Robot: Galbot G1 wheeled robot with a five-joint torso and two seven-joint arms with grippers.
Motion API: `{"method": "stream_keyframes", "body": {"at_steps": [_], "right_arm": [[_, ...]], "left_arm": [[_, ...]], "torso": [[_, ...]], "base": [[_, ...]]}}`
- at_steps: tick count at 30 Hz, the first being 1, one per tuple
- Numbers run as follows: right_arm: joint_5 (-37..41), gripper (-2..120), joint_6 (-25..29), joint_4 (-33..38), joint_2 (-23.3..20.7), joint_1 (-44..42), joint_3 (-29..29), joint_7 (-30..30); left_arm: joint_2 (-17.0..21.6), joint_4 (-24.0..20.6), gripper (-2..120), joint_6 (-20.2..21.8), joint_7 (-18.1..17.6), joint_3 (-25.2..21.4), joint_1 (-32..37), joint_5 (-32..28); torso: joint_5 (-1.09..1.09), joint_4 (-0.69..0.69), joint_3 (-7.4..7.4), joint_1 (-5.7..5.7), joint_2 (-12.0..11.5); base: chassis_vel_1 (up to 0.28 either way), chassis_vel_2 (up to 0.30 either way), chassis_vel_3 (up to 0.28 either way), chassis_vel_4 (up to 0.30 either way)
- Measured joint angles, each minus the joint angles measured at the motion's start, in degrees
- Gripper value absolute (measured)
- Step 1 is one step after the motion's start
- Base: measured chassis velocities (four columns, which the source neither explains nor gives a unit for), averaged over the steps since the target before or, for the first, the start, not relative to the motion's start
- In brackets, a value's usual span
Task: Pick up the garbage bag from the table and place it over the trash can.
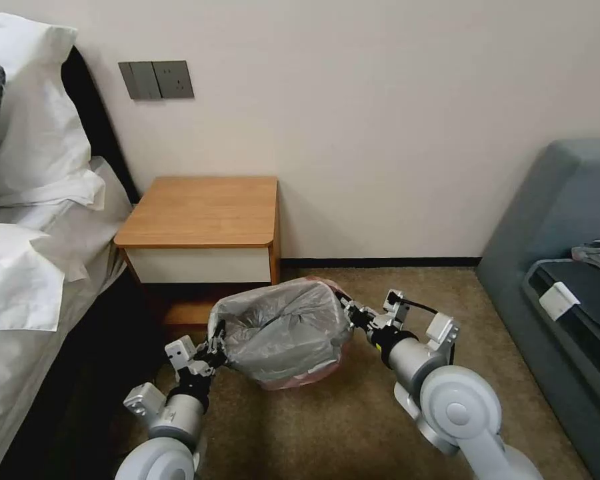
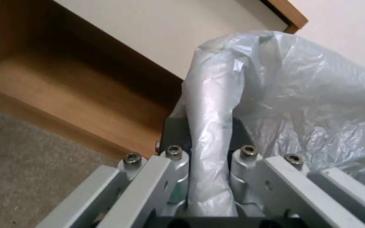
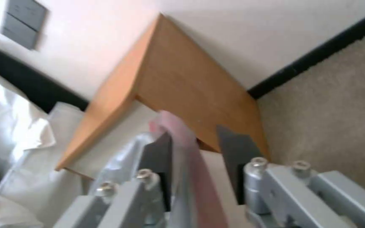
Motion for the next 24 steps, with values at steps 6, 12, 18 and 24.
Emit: {"method": "stream_keyframes", "body": {"at_steps": [6,12,18,24], "right_arm": [[-0.7,53,1.5,1.8,0.2,-2.4,0.6,-1.9],[2.6,71,5.1,1.2,2.7,-4.7,2.1,-7.7],[7.4,91,9.2,-1.0,4.7,-6.3,2.0,-11.9],[11.4,100,10.3,-4.2,6.2,-6.1,1.3,-16.0]], "left_arm": [[-0.2,0.0,6,0.2,-0.2,-1.1,-0.1,-0.9],[-0.6,-0.9,6,0.7,-1.8,-1.8,0.1,-2.7],[-0.8,-2.7,6,1.9,-4.0,-2.1,0.3,-5.1],[-0.9,-4.0,6,2.8,-5.9,-2.1,0.2,-6.8]], "torso": [[0.0,0.0,0.0,0.0,0.0],[0.0,0.0,0.0,0.0,0.0],[0.0,0.0,0.01,-0.01,0.0],[0.0,0.01,0.01,0.0,0.0]], "base": [[0.0,0.0,0.0,0.0],[0.0,0.0,0.0,0.0],[0.0,0.0,0.0,0.0],[0.0,0.0,0.0,0.0]]}}
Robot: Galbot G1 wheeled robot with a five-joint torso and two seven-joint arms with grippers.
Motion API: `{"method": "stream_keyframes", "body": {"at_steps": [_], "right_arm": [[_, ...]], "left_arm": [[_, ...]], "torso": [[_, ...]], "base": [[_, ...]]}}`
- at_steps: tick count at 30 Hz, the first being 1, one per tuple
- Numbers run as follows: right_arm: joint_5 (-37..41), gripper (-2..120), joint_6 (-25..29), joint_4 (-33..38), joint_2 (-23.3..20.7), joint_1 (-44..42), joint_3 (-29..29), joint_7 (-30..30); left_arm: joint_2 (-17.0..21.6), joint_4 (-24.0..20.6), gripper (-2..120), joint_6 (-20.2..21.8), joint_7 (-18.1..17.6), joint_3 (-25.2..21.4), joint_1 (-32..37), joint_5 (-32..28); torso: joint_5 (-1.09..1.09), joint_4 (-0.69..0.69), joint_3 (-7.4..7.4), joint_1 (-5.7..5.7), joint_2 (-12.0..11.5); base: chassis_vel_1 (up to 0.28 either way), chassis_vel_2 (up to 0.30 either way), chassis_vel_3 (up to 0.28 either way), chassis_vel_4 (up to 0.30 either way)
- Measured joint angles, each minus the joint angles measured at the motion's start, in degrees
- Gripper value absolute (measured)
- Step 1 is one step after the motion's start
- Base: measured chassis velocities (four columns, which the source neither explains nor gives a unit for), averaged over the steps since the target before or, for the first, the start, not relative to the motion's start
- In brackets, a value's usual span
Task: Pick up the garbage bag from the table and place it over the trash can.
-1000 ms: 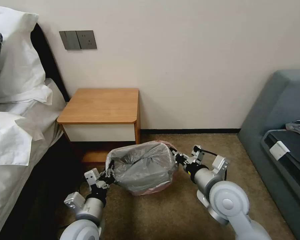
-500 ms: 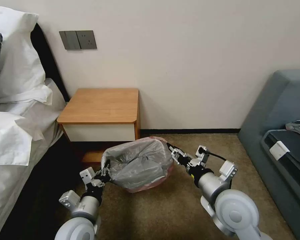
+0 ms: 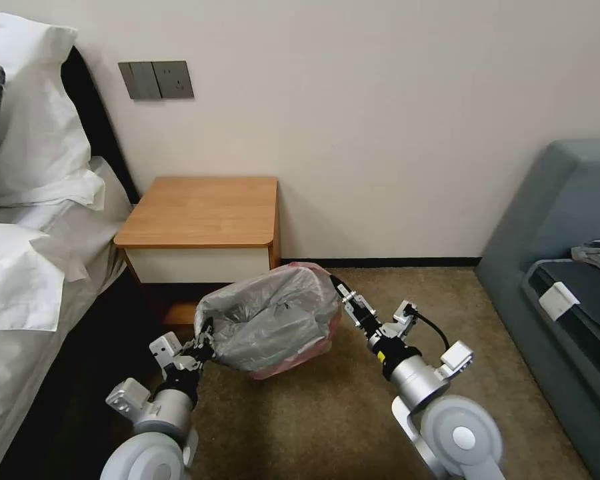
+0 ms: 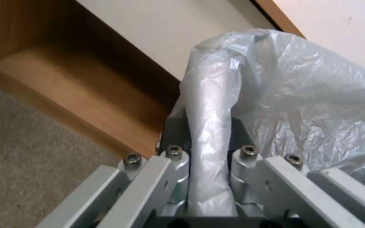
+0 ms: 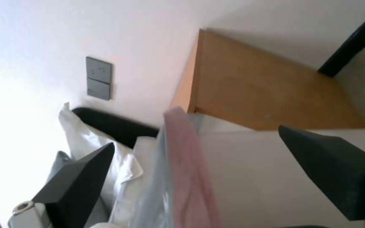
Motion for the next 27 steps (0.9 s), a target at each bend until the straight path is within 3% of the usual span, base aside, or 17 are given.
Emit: {"method": "stream_keyframes", "body": {"at_steps": [6,8,10,12,14,15,27], "right_arm": [[0.1,93,0.2,-1.5,1.0,0.2,-0.7,-2.0],[0.3,82,0.5,-1.8,1.2,0.2,-0.8,-3.0],[0.3,80,0.5,-1.8,1.2,0.2,-0.8,-3.2],[0.4,68,1.0,-1.9,1.3,-0.1,-0.8,-3.9],[0.4,65,1.2,-1.9,1.3,-0.2,-0.8,-4.0],[0.4,57,1.5,-2.0,1.4,-0.4,-0.7,-4.4],[-0.3,16,2.9,-2.6,1.5,-0.6,-0.2,-6.1]], "left_arm": [[0.0,-0.6,6,0.4,-0.5,-0.1,0.0,-1.0],[0.0,-1.1,6,0.6,-0.6,-0.1,0.1,-1.7],[0.0,-1.3,6,0.6,-0.7,-0.1,0.1,-1.9],[-0.2,-1.5,6,0.7,-0.8,0.1,0.0,-2.5],[-0.3,-1.5,6,0.7,-0.8,0.1,0.0,-2.7],[-0.4,-1.5,6,0.8,-0.9,0.2,-0.1,-3.1],[-0.7,-1.6,6,1.4,-1.2,0.3,-0.1,-5.0]], "torso": [[0.0,0.0,0.0,0.0,0.0],[0.0,0.0,0.0,0.0,0.0],[0.0,0.0,0.0,0.0,0.0],[0.0,0.0,0.0,0.0,0.0],[0.0,0.0,0.0,0.0,0.0],[0.0,0.0,0.0,0.0,0.0],[0.0,0.0,0.0,0.0,0.0]], "base": [[0.0,0.0,0.0,0.0],[0.0,0.0,0.0,0.0],[0.0,0.0,0.0,0.0],[0.0,0.0,0.0,0.0],[0.0,0.0,0.0,0.0],[0.0,0.0,0.0,0.0],[0.0,0.0,0.0,0.0]]}}
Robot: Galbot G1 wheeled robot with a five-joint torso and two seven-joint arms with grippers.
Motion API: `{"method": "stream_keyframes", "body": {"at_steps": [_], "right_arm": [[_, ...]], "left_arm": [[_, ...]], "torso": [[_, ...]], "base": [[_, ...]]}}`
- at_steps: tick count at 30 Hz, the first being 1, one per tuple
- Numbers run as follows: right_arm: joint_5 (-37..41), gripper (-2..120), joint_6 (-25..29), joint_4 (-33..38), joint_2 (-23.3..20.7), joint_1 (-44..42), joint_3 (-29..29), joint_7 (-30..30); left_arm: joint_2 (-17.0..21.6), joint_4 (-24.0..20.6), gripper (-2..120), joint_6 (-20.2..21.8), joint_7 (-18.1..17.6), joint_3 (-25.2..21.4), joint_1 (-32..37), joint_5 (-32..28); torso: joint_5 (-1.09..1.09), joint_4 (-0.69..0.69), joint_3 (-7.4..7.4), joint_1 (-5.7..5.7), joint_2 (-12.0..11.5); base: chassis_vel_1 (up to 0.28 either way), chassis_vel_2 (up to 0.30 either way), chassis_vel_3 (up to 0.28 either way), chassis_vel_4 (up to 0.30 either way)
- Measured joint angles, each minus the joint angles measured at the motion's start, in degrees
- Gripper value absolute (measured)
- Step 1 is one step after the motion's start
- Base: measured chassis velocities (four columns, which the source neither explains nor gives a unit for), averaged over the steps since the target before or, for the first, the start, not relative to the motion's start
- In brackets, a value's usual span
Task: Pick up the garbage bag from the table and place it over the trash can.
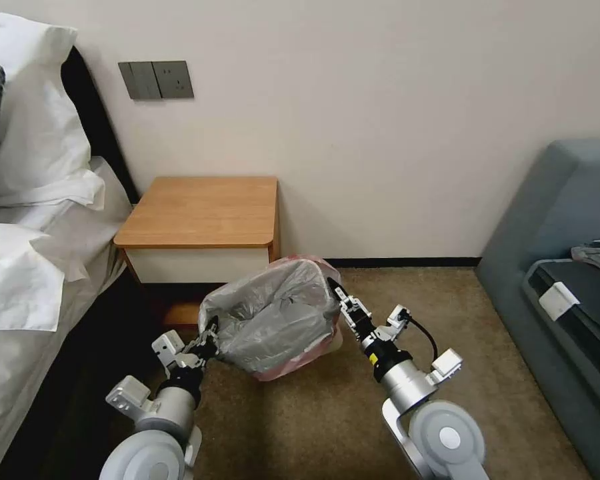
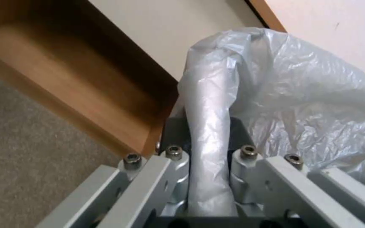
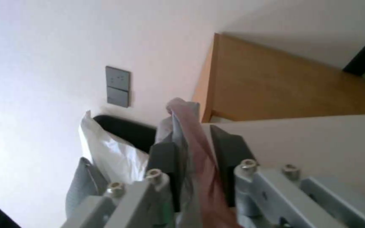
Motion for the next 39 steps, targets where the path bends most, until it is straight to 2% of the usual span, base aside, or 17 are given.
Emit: {"method": "stream_keyframes", "body": {"at_steps": [2,4,15,23,25,27,28,30,31,33,34,37,38,39], "right_arm": [[-0.6,14,0.3,-0.7,0.0,0.1,0.1,-0.1],[-2.4,0,0.7,-2.5,-0.2,0.4,0.4,-0.6],[-7.4,0,1.3,-8.0,-0.8,2.5,1.1,0.2],[-11.4,-1,1.0,-9.1,-1.1,2.0,2.0,-0.4],[-11.9,3,0.7,-8.5,-1.3,1.7,2.1,-0.4],[-12.8,14,0.3,-7.3,-1.6,0.6,2.6,-0.3],[-12.8,14,0.3,-7.3,-1.6,0.6,2.6,-0.3],[-13.2,23,-0.5,-6.3,-1.9,-0.9,4.1,-0.3],[-13.2,23,-0.5,-6.3,-1.9,-0.9,4.1,-0.3],[-13.2,36,-1.3,-5.0,-2.2,-3.3,6.8,-0.5],[-13.2,36,-1.3,-5.0,-2.2,-3.3,6.8,-0.5],[-12.1,49,-1.4,-3.6,-3.0,-6.7,10.7,-1.7],[-12.1,49,-1.4,-3.6,-3.0,-6.7,10.7,-1.7],[-11.3,57,-1.4,-2.7,-3.4,-7.8,12.2,-2.3]], "left_arm": [[0.0,-0.2,6,0.1,-0.1,0.0,0.0,-0.5],[0.0,-0.5,6,0.2,-0.1,-0.2,-0.1,-1.2],[0.3,-1.5,6,0.7,0.1,-0.2,-0.1,-2.3],[0.2,-2.0,6,1.0,0.3,-0.4,0.0,-3.0],[0.2,-2.0,6,1.0,0.3,-0.4,-0.1,-2.8],[0.1,-1.9,6,0.9,0.3,-0.5,-0.2,-2.3],[0.1,-1.9,6,0.9,0.3,-0.5,-0.2,-2.3],[0.0,-1.7,6,0.8,0.3,-0.8,-0.5,-1.7],[0.0,-1.7,6,0.8,0.3,-0.8,-0.5,-1.7],[0.0,-1.5,6,0.7,0.1,-1.2,-1.0,-1.4],[0.0,-1.5,6,0.7,0.1,-1.2,-1.0,-1.4],[0.0,-1.2,6,0.6,-0.2,-1.4,-1.3,-1.1],[0.0,-1.2,6,0.6,-0.2,-1.4,-1.3,-1.1],[0.0,-1.0,6,0.6,-0.3,-1.4,-1.3,-0.5]], "torso": [[0.0,0.0,0.0,0.0,0.0],[0.01,0.0,0.0,0.0,0.0],[0.01,0.0,0.0,0.0,0.0],[0.01,0.0,0.0,0.0,0.0],[0.01,0.0,0.0,0.0,0.0],[0.01,0.0,0.0,0.0,0.0],[0.01,0.0,0.0,0.0,0.0],[0.01,0.0,0.0,0.0,0.0],[0.01,0.0,0.0,0.0,0.0],[0.01,0.0,0.0,0.0,0.0],[0.01,0.0,0.0,0.0,0.0],[0.02,-0.01,0.0,0.0,0.0],[0.02,-0.01,0.0,0.0,0.0],[0.01,-0.01,0.0,0.0,0.0]], "base": [[0.0,0.0,0.0,0.0],[0.0,0.0,0.0,0.0],[0.0,0.0,0.0,0.0],[0.0,0.0,0.0,0.0],[0.0,0.0,0.0,0.0],[0.0,0.0,0.0,0.0],[0.0,0.0,0.0,0.0],[0.0,0.0,0.0,0.0],[0.0,0.0,0.0,0.0],[0.0,0.0,0.0,0.0],[0.0,0.0,0.0,0.0],[0.0,0.0,0.0,0.0],[0.0,0.0,0.0,0.0],[0.0,0.0,0.0,0.0]]}}
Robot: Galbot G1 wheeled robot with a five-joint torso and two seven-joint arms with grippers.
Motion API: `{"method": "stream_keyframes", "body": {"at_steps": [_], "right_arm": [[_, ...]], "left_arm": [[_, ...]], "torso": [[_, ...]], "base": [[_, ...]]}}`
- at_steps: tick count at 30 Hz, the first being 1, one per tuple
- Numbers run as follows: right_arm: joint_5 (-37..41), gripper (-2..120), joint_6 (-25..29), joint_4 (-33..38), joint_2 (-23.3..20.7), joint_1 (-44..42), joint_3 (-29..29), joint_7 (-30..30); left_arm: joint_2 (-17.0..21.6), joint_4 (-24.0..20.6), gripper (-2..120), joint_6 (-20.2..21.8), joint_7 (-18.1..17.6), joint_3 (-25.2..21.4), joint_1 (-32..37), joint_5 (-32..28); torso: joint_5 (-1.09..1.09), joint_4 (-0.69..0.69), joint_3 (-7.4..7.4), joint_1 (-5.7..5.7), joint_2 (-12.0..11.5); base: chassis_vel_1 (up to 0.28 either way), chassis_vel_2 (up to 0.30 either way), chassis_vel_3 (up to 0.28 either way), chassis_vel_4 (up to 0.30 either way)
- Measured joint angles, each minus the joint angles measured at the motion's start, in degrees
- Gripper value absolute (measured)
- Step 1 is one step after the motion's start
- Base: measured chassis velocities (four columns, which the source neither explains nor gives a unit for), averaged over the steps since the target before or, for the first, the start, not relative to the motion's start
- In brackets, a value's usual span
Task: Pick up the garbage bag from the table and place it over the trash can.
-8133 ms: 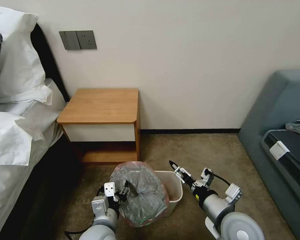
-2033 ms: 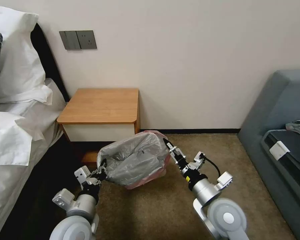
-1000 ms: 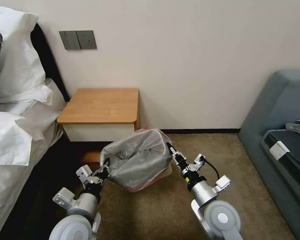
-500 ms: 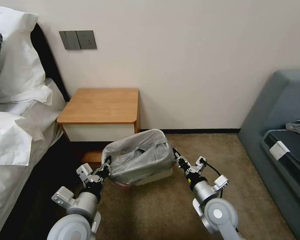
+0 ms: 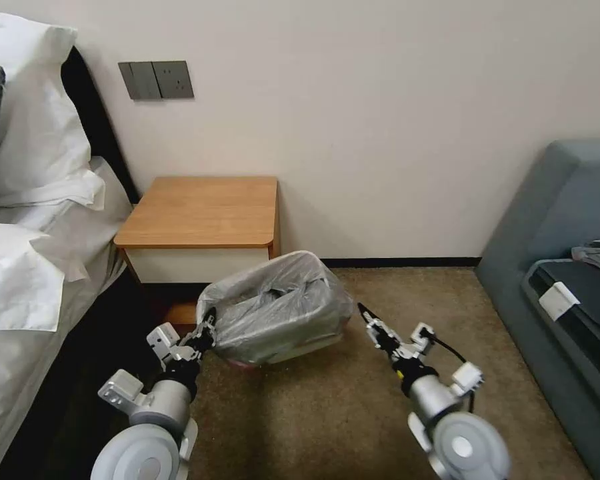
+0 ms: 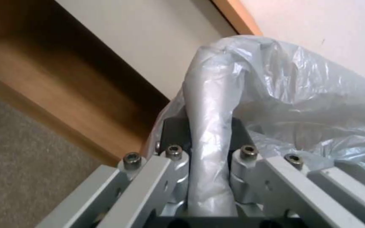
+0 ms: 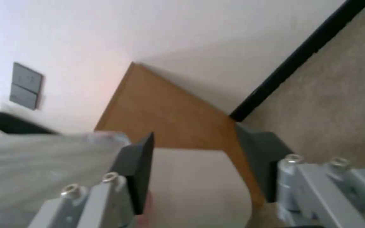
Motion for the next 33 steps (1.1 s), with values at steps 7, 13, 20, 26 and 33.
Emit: {"method": "stream_keyframes", "body": {"at_steps": [7,13,20,26,33], "right_arm": [[2.3,83,-1.8,8.3,-6.4,3.2,2.8,-7.5],[-7.0,80,-4.6,10.0,-18.8,11.8,-3.8,-18.4],[-18.1,58,-3.4,7.8,-25.4,21.7,-14.6,-20.9],[-21.8,28,-8.6,6.1,-29.0,32.5,-26.5,-19.2],[-23.5,0,-14.1,6.4,-31.0,36.2,-30.5,-18.4]], "left_arm": [[0.4,1.9,6,-0.3,3.0,1.2,0.3,9.4],[1.4,2.7,6,0.4,8.4,2.1,0.6,16.3],[3.2,5.3,6,0.3,15.2,3.8,-0.7,24.1],[4.1,4.6,6,-0.6,17.1,3.0,-0.2,28.1],[3.9,4.3,6,-0.8,17.4,3.6,0.0,29.5]], "torso": [[-0.02,0.0,0.0,0.0,0.0],[0.0,0.03,0.0,0.0,0.0],[0.0,0.0,0.01,0.0,0.0],[-0.01,0.02,0.01,0.01,0.0],[-0.01,0.01,0.01,0.01,0.0]], "base": [[0.0,0.0,0.0,0.0],[0.0,0.0,0.0,0.0],[0.0,0.0,0.0,0.0],[0.0,0.0,0.0,0.0],[0.0,0.0,0.0,0.0]]}}
